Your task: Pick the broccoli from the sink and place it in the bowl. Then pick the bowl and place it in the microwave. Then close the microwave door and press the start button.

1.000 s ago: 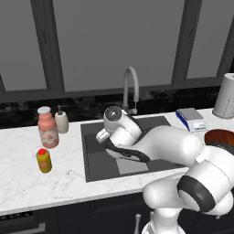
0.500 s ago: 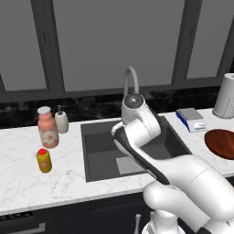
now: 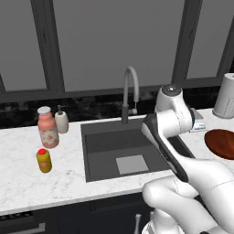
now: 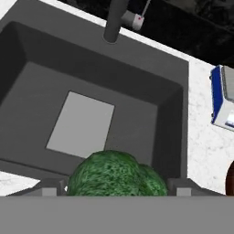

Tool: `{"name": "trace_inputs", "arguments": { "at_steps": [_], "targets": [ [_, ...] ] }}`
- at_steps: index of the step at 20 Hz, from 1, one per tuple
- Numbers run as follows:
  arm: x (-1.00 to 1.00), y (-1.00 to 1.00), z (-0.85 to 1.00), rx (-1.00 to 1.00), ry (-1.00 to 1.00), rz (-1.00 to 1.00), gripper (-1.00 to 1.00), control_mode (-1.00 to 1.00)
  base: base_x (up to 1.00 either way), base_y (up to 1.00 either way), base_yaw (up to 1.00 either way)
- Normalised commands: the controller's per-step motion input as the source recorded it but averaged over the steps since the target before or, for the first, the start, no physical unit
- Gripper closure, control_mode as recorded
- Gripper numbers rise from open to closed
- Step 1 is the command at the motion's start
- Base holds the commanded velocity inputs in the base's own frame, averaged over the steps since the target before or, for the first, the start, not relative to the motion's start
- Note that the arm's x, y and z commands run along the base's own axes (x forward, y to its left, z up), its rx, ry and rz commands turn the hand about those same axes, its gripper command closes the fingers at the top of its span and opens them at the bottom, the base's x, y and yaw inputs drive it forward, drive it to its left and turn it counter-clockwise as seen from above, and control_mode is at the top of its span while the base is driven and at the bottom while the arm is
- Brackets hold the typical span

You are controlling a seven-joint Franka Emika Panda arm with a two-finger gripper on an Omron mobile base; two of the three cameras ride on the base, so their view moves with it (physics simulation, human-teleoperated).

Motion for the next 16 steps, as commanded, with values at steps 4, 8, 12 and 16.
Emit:
{"name": "trace_inputs", "arguments": {
  "at_steps": [4,8,12,16],
  "targets": [
    [0.00,-1.00,0.01,0.06,0.15,-0.01,1.00,-1.00,0.00,0.00,0.00],
    [0.00,-1.00,0.00,0.03,0.16,0.00,1.00,-1.00,0.00,0.00,0.00],
    [0.00,-1.00,0.00,0.04,0.14,0.00,1.00,-1.00,0.00,0.00,0.00],
    [0.02,-1.00,0.00,0.02,0.17,-0.02,1.00,-1.00,0.00,0.00,0.00]
  ]
}}
